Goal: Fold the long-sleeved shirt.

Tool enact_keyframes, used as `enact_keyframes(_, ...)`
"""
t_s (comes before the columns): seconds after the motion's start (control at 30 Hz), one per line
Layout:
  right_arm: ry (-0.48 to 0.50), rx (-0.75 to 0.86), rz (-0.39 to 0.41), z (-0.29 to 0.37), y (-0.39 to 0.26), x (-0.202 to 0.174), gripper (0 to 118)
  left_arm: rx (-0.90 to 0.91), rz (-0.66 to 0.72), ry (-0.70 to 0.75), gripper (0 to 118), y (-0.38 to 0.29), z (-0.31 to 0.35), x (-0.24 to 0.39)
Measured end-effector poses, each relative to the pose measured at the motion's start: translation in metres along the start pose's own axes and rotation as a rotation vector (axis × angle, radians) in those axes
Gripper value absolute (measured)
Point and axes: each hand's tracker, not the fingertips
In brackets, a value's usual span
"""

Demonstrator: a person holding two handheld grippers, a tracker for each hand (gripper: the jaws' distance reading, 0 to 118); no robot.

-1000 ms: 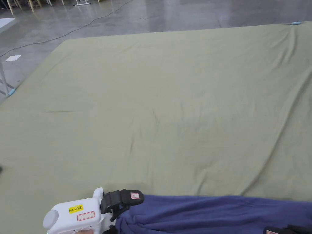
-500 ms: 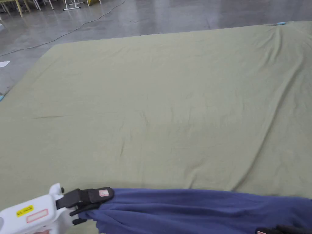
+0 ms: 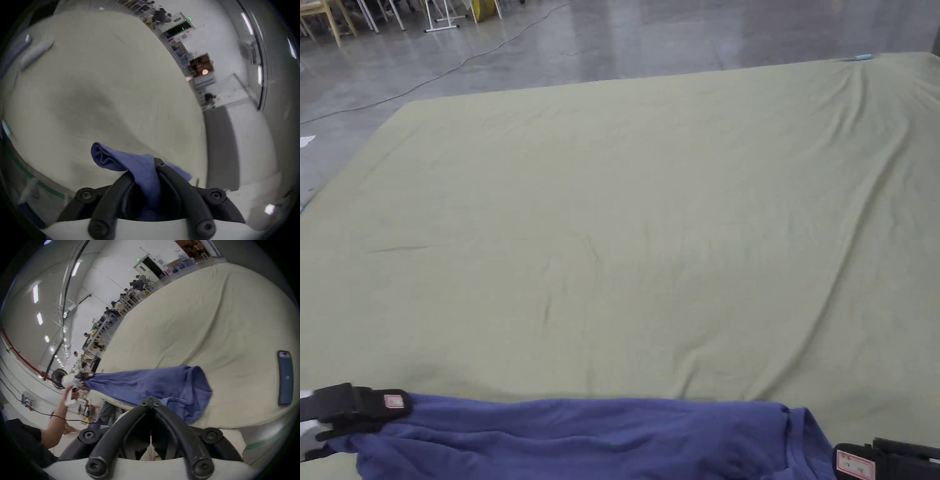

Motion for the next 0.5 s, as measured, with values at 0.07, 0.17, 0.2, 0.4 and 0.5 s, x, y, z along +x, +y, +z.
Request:
enact_keyframes(0.07, -0.020, -0.010, -0.007, -0.004, 0.001, -0.006, 0, -0.049, -0.161, 0.025, 0, -0.024, -0.023, 0.057)
enact_keyframes(0.17, -0.008, -0.028, -0.016, -0.006, 0.002, -0.012, 0, -0.141, -0.305, -0.046, 0, -0.057, -0.069, 0.128)
enact_keyframes(0.2, -0.006, -0.031, -0.016, -0.006, 0.001, -0.013, 0, -0.161, -0.320, -0.069, 0, -0.066, -0.085, 0.147)
enact_keyframes(0.4, -0.009, -0.041, -0.031, 0.011, -0.009, -0.010, 0, -0.369, -0.415, -0.111, 0, -0.121, -0.200, 0.225)
enact_keyframes(0.5, -0.050, -0.027, -0.009, 0.023, -0.015, -0.004, 0, -0.466, -0.397, -0.073, 2, -0.152, -0.244, 0.239)
